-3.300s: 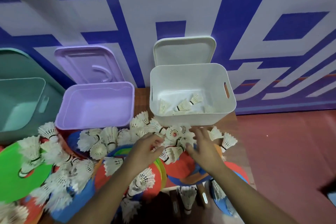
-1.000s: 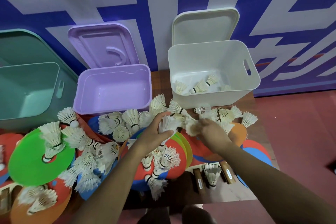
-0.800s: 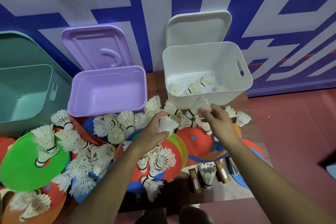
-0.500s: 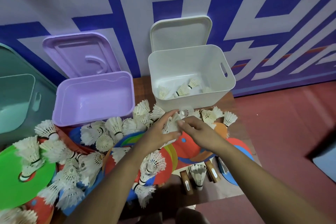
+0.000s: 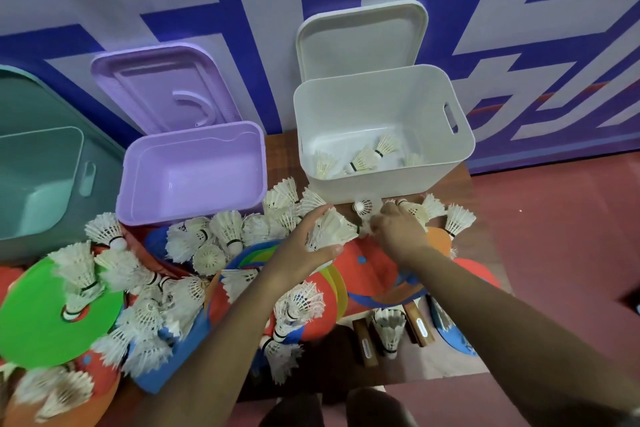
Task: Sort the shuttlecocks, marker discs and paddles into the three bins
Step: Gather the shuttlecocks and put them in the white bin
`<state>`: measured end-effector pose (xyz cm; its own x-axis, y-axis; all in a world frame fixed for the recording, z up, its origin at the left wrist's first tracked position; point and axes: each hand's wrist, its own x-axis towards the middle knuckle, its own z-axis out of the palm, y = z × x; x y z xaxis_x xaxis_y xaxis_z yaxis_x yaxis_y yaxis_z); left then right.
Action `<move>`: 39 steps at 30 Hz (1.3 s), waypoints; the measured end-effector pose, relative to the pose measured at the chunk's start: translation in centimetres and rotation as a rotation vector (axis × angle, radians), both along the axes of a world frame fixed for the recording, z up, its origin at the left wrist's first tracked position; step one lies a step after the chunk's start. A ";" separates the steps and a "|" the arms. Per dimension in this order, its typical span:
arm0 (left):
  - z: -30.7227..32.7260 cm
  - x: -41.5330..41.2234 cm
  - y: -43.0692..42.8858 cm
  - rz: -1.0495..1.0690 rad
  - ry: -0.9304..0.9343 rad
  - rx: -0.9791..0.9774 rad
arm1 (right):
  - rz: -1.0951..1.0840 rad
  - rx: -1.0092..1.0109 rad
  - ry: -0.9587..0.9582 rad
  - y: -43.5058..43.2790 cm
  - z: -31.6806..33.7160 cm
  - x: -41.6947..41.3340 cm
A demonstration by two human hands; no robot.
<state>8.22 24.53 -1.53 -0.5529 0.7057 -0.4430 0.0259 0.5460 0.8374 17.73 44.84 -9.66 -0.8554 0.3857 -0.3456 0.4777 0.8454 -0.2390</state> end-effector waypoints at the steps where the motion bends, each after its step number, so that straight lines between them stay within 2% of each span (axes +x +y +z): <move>1: 0.0 0.0 0.0 0.004 0.010 0.000 | -0.069 -0.098 0.086 0.2 0.7 0.3; 6: 0.6 -0.2 0.8 -0.027 0.072 0.013 | -0.477 -0.613 0.562 0.6 8.2 2.3; 8: 1.5 -0.3 1.6 -0.069 0.114 0.036 | -0.493 -0.771 0.688 0.3 11.0 2.8; 11: 3.5 -0.9 4.0 -0.143 0.114 0.112 | -0.408 -0.820 0.720 0.3 13.5 2.7; 15: 5.9 -2.5 7.9 -0.259 0.189 0.165 | -0.276 -0.690 0.620 2.6 14.9 1.2; 18: 7.0 -5.1 11.0 -0.350 0.335 0.149 | -0.322 -0.599 0.638 5.5 15.2 -0.2; 21: 7.6 -7.3 13.9 -0.438 0.430 0.011 | -0.296 -0.463 0.595 7.9 14.9 -2.0; 25: 5.7 -8.7 16.8 -0.445 0.433 -0.200 | -0.304 -0.342 0.486 10.0 12.4 -4.1; 29: 2.6 -9.3 17.4 -0.500 0.447 -0.251 | -0.288 -0.256 0.362 10.6 10.2 -4.6; 32: 1.5 -8.9 16.9 -0.530 0.428 -0.222 | -0.228 -0.210 0.267 10.7 9.8 -3.7; 34: 1.5 -8.3 16.5 -0.495 0.495 -0.194 | -0.212 -0.131 0.273 11.1 9.9 -2.4; 37: 2.3 -5.8 15.2 -0.335 0.651 0.054 | -0.286 -0.155 0.448 11.1 10.4 0.9; 39: 2.6 -2.7 13.8 -0.256 0.653 0.219 | -0.348 -0.183 0.550 10.3 10.4 3.9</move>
